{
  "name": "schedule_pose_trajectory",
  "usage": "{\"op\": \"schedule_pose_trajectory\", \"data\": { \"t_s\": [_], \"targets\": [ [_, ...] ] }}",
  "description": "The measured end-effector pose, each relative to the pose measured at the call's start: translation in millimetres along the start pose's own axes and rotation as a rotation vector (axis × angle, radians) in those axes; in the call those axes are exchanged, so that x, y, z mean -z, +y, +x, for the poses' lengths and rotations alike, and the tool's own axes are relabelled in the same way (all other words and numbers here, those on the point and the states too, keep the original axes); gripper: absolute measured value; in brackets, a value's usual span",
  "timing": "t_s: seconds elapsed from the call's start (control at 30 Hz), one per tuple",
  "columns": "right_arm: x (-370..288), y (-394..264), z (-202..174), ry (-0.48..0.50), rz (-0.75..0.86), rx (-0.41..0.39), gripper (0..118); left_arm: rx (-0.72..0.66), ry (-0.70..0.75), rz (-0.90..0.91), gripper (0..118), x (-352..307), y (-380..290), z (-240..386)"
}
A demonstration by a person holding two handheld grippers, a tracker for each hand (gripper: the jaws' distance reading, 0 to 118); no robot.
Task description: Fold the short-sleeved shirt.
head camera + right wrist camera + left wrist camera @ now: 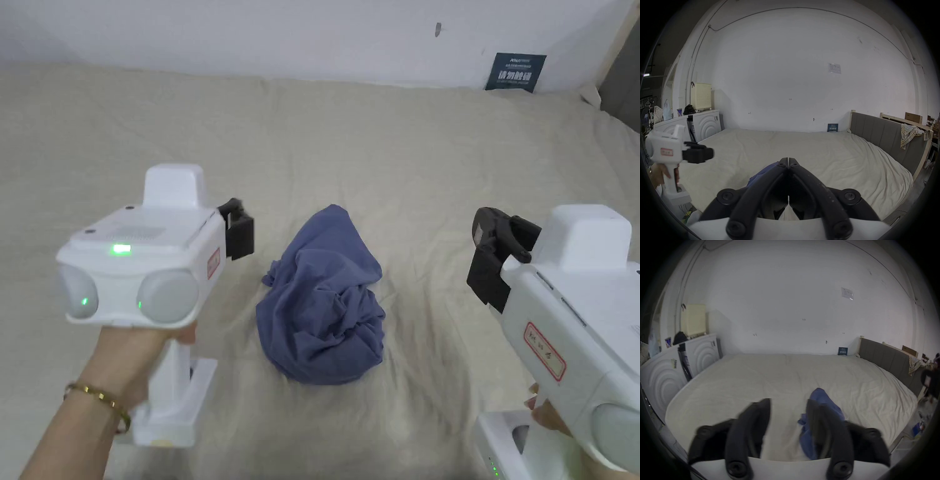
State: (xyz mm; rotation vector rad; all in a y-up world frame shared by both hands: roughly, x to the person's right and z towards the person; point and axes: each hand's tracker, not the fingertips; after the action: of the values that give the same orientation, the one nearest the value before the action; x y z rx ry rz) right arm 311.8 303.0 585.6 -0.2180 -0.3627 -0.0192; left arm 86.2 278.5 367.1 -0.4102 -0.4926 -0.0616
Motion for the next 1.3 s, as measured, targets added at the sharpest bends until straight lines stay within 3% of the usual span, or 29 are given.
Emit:
{"op": "schedule_pose_trajectory", "data": {
  "t_s": [0.03,0.1,0.13,0.4,0.67,0.73,0.8,0.87,0.93,0.97,1.0,1.17,1.3],
  "targets": [
    [4,0,1,0.008,-0.004,0.002,1,0.0,-0.012,-0.027,77,15,6,3],
    [12,-1,1,0.017,-0.011,0.011,1,0.058,-0.028,-0.066,98,45,16,12],
    [17,-2,2,0.024,-0.017,0.016,1,0.076,-0.033,-0.085,117,63,21,16],
    [66,-16,16,0.036,-0.101,0.037,1,0.035,-0.143,-0.356,118,228,56,61],
    [126,-41,44,-0.012,-0.201,0.054,1,0.141,-0.161,-0.608,118,372,25,118],
    [137,-48,49,-0.02,-0.217,0.056,1,0.13,-0.129,-0.649,106,393,13,124],
    [144,-55,54,-0.023,-0.233,0.07,1,0.151,-0.119,-0.705,101,404,4,128],
    [148,-60,57,-0.026,-0.248,0.08,1,0.172,-0.134,-0.731,48,406,-7,131],
    [148,-63,57,-0.03,-0.252,0.081,1,0.211,-0.142,-0.678,37,395,-4,133],
    [147,-65,57,-0.031,-0.254,0.084,1,0.247,-0.137,-0.664,12,391,-2,133],
    [147,-65,57,-0.03,-0.258,0.088,1,0.263,-0.107,-0.643,1,387,-1,130],
    [146,-61,55,-0.016,-0.289,0.081,1,0.115,-0.155,-0.546,1,348,31,104],
    [158,-54,57,0.016,-0.384,0.098,3,0.139,-0.195,-0.42,1,289,61,84]
  ]
}}
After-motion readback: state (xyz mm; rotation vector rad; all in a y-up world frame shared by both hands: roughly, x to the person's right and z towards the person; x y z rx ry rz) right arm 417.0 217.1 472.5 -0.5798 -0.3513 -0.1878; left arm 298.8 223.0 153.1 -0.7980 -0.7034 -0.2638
